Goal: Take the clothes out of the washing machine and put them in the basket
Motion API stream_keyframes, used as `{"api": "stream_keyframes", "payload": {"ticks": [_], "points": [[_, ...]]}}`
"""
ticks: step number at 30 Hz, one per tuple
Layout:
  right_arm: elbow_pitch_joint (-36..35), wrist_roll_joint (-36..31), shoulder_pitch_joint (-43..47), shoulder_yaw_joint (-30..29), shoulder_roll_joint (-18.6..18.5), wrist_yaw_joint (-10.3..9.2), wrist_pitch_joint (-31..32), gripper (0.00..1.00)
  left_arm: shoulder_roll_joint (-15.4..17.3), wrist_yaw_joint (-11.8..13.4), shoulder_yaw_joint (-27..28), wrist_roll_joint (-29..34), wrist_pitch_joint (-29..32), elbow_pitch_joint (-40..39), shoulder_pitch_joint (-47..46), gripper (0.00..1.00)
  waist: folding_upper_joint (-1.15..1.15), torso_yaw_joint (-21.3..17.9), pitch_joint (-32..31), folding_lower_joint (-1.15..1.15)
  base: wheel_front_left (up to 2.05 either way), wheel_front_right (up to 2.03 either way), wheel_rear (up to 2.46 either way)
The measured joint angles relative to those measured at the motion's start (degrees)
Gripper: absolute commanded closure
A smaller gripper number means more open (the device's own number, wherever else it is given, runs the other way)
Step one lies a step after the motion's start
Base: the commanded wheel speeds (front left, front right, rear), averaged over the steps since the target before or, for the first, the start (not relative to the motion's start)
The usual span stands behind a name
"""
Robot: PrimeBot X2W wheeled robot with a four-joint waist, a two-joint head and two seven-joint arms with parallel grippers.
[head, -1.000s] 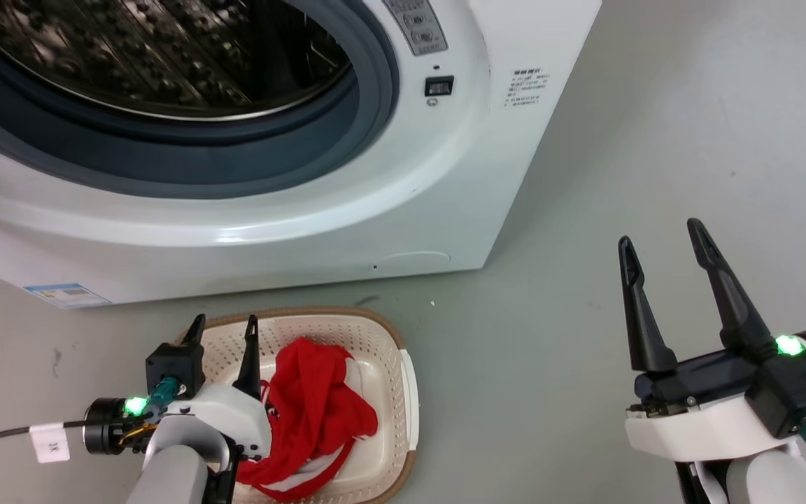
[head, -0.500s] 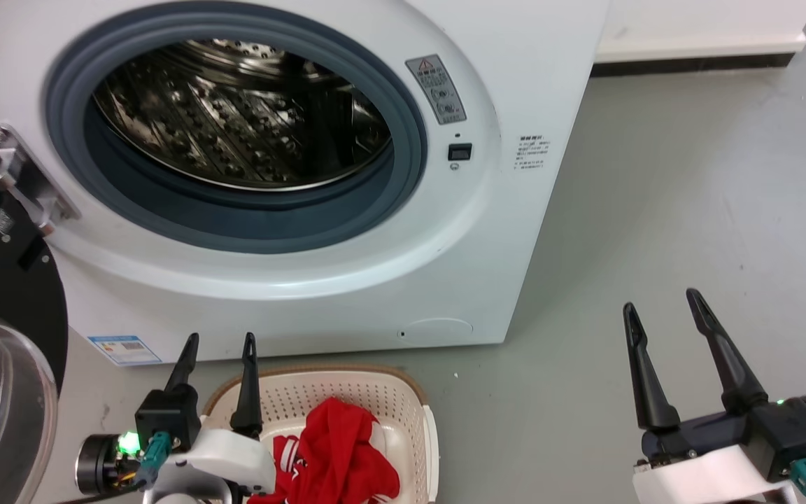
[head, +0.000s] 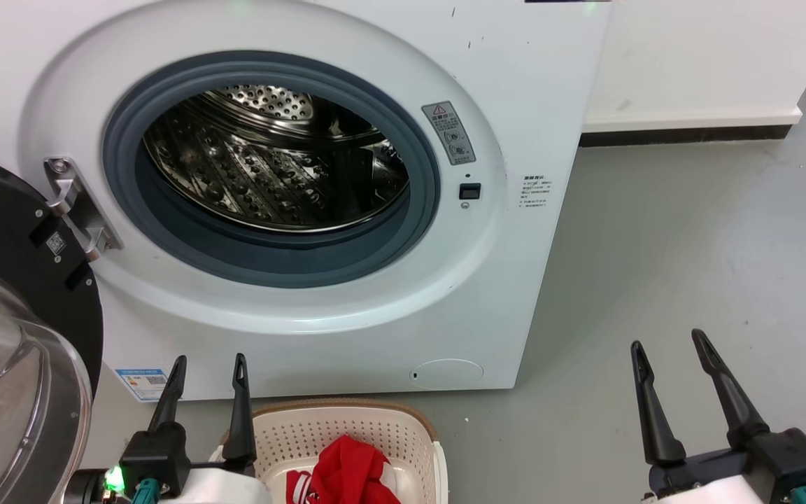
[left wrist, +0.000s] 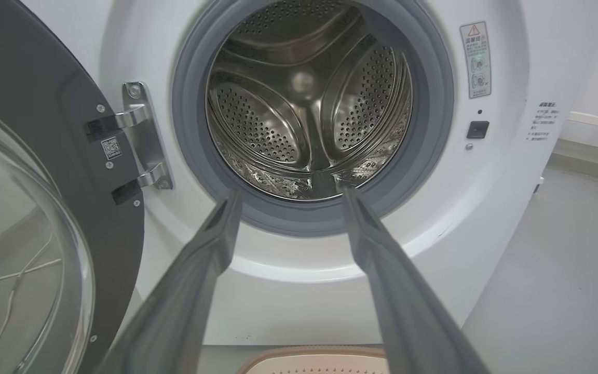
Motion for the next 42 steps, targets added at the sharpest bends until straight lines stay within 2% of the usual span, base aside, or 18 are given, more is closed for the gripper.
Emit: {"api": "stream_keyframes", "payload": {"ticks": [9,40,41,42], "points": [[0.76,0.47,2.01,-0.65,0.0,-0.01,0.0,0.0,-0.38,-0.33,-0.32,0.67,0.0,-3.27,3.42,0.0,0.0,0.89,-2.1,0.0,0.0,0.0,0.0],[1.02,0.09,2.78,-0.03,0.0,-0.01,0.0,0.0,-0.48,1.13,-0.94,-0.43,0.0,-3.37,5.17,0.0,0.0,1.03,-2.33,0.01,0.0,0.0,0.0],[1.41,0.09,2.84,0.01,0.0,0.0,0.01,1.0,-0.49,1.1,-0.99,-0.42,0.02,-3.0,5.22,1.0,0.0,1.02,-2.32,0.01,0.0,0.0,0.0],[1.97,0.09,2.99,0.07,0.0,0.0,0.03,1.0,-0.51,1.09,-0.98,-0.42,0.03,-2.42,5.37,1.0,0.0,1.02,-2.32,0.01,0.0,0.0,0.0]]}}
